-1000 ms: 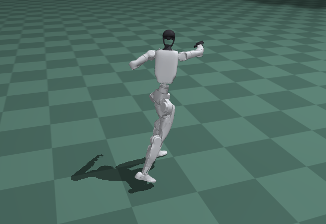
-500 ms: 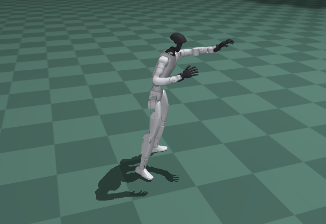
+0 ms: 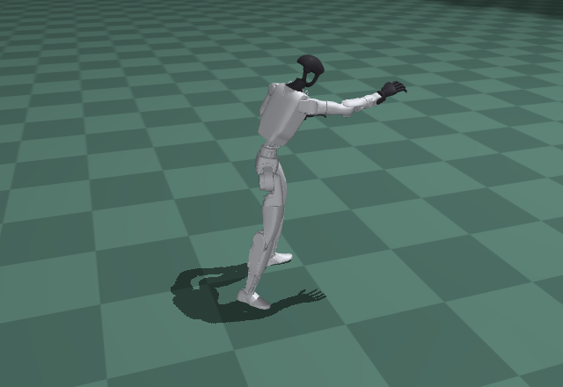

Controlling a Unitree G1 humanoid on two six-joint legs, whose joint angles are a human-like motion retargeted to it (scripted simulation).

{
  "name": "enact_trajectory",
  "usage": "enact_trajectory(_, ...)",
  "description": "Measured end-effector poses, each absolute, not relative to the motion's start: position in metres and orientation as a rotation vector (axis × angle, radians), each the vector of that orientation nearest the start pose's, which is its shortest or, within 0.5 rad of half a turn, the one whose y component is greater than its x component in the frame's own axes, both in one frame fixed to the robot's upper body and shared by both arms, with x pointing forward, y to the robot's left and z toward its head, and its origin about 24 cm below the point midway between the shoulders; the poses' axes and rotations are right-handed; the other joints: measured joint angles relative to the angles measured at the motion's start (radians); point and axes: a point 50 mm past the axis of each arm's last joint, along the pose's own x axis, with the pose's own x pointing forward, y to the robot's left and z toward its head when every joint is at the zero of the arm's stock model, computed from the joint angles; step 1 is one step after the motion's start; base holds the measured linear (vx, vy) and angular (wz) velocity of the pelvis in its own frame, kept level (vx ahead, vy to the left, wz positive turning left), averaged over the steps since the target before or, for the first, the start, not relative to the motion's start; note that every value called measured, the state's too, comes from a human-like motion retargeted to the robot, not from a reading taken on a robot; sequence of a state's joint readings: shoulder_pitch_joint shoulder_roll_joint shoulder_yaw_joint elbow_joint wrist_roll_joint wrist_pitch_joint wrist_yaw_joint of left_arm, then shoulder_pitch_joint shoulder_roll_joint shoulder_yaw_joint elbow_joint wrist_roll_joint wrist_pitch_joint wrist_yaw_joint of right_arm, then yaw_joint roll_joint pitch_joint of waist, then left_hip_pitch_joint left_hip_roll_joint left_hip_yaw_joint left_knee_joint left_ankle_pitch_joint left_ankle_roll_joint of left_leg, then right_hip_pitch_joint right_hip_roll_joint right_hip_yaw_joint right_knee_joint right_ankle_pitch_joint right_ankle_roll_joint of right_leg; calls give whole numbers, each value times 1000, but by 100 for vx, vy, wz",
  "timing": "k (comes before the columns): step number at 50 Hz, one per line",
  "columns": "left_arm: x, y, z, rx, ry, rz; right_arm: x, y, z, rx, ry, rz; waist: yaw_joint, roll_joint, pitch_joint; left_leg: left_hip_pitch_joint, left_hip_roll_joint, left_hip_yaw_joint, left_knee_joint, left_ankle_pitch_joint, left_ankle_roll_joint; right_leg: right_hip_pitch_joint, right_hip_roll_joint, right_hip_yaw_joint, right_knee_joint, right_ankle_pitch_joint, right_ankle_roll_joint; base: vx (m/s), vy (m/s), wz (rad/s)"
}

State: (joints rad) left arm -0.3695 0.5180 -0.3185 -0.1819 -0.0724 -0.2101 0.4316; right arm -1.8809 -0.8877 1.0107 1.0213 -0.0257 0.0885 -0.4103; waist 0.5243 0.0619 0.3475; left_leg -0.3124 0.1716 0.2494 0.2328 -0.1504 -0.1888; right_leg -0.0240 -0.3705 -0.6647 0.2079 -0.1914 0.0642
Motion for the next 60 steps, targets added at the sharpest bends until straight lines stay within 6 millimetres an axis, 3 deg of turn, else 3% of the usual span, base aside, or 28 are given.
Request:
enact_trajectory(2, 296, 147, 219, 370, -805, 55, 348, -199, 466, -1220, -847, -702, -86, 17, 16, 27, -3, -31, -43, 23, -16, -40, 31, 125, 85, -82, -7, -11, -3, 79)
enact_trajectory(5, 323, 149, 267, 441, -895, 149, 359, -157, 432, -1282, -992, -586, -200, 18, 24, 92, -15, -54, -110, 56, -39, -94, 122, 372, 144, -166, 31, -7, -6, 47)
enact_trajectory(7, 347, 160, 287, 710, -888, 254, 367, -137, 399, -1379, -1011, -431, -247, 12, 5, 130, -13, -48, -124, 62, -43, -99, 183, 456, 127, -182, 45, -2, -8, -14)
enact_trajectory(9, 370, 176, 292, 900, -820, 356, 376, -119, 359, -1433, -1014, -284, -278, -2, -33, 155, -7, -24, -95, 45, -26, -85, 215, 469, 102, -183, 23, 4, -11, -68)
enact_trajectory(10, 381, 189, 289, 1000, -751, 413, 380, -112, 337, -1452, -1002, -218, -289, -10, -58, 163, -2, -6, -64, 29, -13, -73, 225, 465, 90, -181, -2, 9, -14, -111)
enact_trajectory(13, 399, 248, 244, 1305, -386, 456, 389, -81, 263, -1417, -895, -1, -316, -44, -160, 143, 48, 82, 179, -8, 53, -26, 227, 520, 81, -180, -94, 16, -18, -159)
enact_trajectory(15, 389, 293, 205, 1450, -112, 408, 384, -58, 217, -1359, -828, 124, -327, -60, -225, 102, 120, 139, 432, 48, 73, 11, 231, 606, 85, -175, -121, 21, -23, -212)
enact_trajectory(17, 369, 325, 178, 1429, 26, 380, 372, -42, 188, -1294, -821, 200, -311, -93, -250, 63, 179, 176, 682, 190, 103, 64, 208, 710, 77, -168, -107, 22, -23, -246)
enact_trajectory(19, 344, 345, 158, 1383, 51, 356, 350, -35, 172, -1151, -888, 229, -296, -108, -256, -9, 258, 178, 989, 257, 32, 146, 183, 788, 38, -156, -63, 24, -15, -232)
enact_trajectory(21, 320, 350, 153, 1251, -36, 362, 325, -46, 173, -1005, -984, 193, -272, -138, -220, -101, 315, 178, 1302, 189, -24, 221, 127, 849, 6, -139, -1, 18, -6, -199)
enact_trajectory(24, 278, 343, 142, 875, -178, 379, 286, -80, 177, -895, -1023, 166, -240, -168, -95, -259, 390, 174, 1725, 39, -65, 325, 35, 910, -21, -94, 49, 5, 0, -154)
enact_trajectory(27, 229, 339, 117, 472, -214, 445, 262, -107, 176, -865, -961, 185, -246, -215, 43, -506, 399, 201, 2002, 75, -73, 352, -70, 931, 27, -74, 62, -11, 12, -64)
enact_trajectory(30, 179, 334, 68, 203, -104, 588, 255, -120, 168, -819, -850, 201, -248, -266, 108, -754, 374, 271, 2110, 171, -73, 320, -166, 978, 119, -91, 94, -8, 23, -68)
enact_trajectory(33, 141, 319, 21, -27, 28, 714, 258, -121, 156, -781, -767, 191, -215, -273, 125, -872, 345, 294, 2101, 141, -73, 306, -243, 1062, 137, -93, 145, 1, 21, -137)
enact_trajectory(35, 130, 308, 6, -128, 64, 753, 261, -118, 152, -755, -744, 173, -193, -260, 127, -891, 310, 267, 2067, 69, -73, 304, -274, 1112, 121, -91, 158, 4, 9, -137)
enact_trajectory(37, 135, 302, 6, -123, 61, 717, 263, -110, 153, -717, -752, 163, -188, -236, 117, -858, 270, 224, 2019, 3, -73, 306, -275, 1143, 96, -87, 152, 5, -1, -99)
enact_trajectory(40, 152, 300, 20, -13, 27, 627, 264, -94, 160, -651, -793, 162, -212, -186, 98, -721, 223, 155, 1931, -20, -73, 337, -233, 1163, 35, -72, 115, 6, -6, -65)
enact_trajectory(45, 183, 297, 55, 120, -111, 576, 259, -75, 182, -483, -865, 241, -326, -137, 4, -444, 149, 87, 1690, 128, -73, 301, -127, 1197, -21, -94, 83, 6, 0, -24)
enact_trajectory(49, 200, 281, 99, 31, -316, 467, 249, -72, 189, -472, -912, 279, -491, -74, -61, -180, 64, 51, 1316, 224, -73, 292, -32, 1204, -114, -81, 21, 2, 19, 15)
enact_trajectory(50, 205, 276, 111, -15, -373, 431, 248, -74, 190, -488, -904, 281, -524, -70, -73, -116, 20, 36, 1190, 255, -73, 271, -15, 1211, -112, -92, 15, -1, 31, 0)
enact_trajectory(53, 219, 248, 154, -259, -576, 267, 241, -82, 193, -303, -858, 309, -599, -68, -84, 103, -162, -113, 717, 307, -73, 211, 24, 1238, -87, -127, 23, -2, 34, -14)
enact_trajectory(55, 221, 225, 178, -404, -678, 124, 236, -87, 193, -202, -847, 281, -634, -55, -93, 250, -144, -260, 439, 189, -73, 172, 134, 1259, -79, -124, -4, -6, 0, -31)
enact_trajectory(58, 225, 184, 209, -594, -772, -152, 235, -96, 201, -133, -862, 222, -680, -49, -63, 330, -23, -233, 246, -103, 96, 96, 258, 1269, -76, -96, -16, -28, 5, 1)
enact_trajectory(60, 225, 159, 221, -738, -783, -322, 237, -101, 209, -92, -896, 157, -699, -86, -35, 324, 2, -186, 167, -164, 174, 38, 276, 1267, -88, -66, -6, -41, 17, 2)
